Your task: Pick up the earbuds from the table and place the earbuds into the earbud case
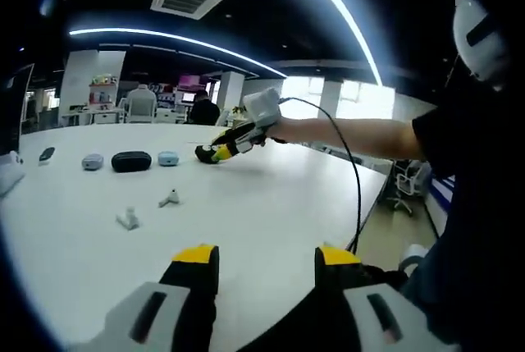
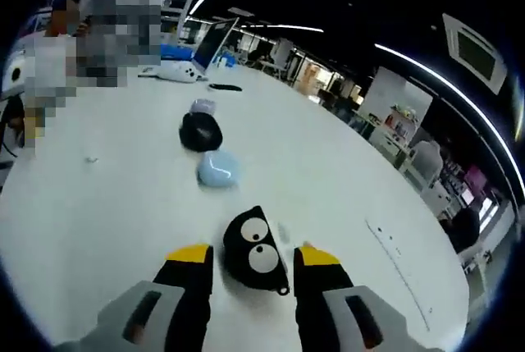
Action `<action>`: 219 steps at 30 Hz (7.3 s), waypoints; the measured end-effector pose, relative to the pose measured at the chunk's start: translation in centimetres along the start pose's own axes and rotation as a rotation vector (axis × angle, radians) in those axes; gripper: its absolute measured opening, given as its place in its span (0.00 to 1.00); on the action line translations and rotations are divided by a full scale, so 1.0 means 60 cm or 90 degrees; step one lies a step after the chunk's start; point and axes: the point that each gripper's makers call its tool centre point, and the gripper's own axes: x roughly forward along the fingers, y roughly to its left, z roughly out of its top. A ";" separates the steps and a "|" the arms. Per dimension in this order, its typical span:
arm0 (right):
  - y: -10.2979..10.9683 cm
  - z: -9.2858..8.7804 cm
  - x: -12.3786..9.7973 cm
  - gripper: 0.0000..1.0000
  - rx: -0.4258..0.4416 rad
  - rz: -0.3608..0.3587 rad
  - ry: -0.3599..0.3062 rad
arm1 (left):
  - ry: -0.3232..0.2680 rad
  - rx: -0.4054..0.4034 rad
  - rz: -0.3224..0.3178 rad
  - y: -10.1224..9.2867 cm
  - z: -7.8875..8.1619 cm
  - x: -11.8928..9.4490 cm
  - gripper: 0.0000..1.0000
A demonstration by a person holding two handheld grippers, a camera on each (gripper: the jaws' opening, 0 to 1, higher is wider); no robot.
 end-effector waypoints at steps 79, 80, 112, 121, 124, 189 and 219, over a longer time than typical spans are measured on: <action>0.447 0.082 -0.182 0.26 -0.527 0.045 -0.249 | -0.004 -0.112 -0.178 -0.022 0.040 0.104 0.25; 0.450 0.080 -0.181 0.26 -0.531 0.047 -0.246 | -0.002 -0.109 -0.177 -0.022 0.038 0.104 0.25; 0.391 0.095 -0.212 0.19 0.169 0.139 -0.256 | 0.038 0.119 -0.185 -0.025 -0.018 0.096 0.25; 0.405 0.072 -0.173 0.18 0.337 0.191 -0.227 | 0.049 0.132 -0.176 -0.023 -0.022 0.097 0.25; 0.413 0.075 -0.173 0.16 0.361 0.207 -0.225 | 0.050 0.134 -0.174 -0.021 -0.021 0.097 0.25; 0.335 0.128 0.038 0.11 0.112 0.182 -0.120 | 0.031 0.086 -0.153 0.000 -0.025 0.095 0.25; 0.341 -0.010 -0.181 0.10 0.052 0.264 -0.079 | 0.031 0.088 -0.150 -0.002 -0.024 0.099 0.25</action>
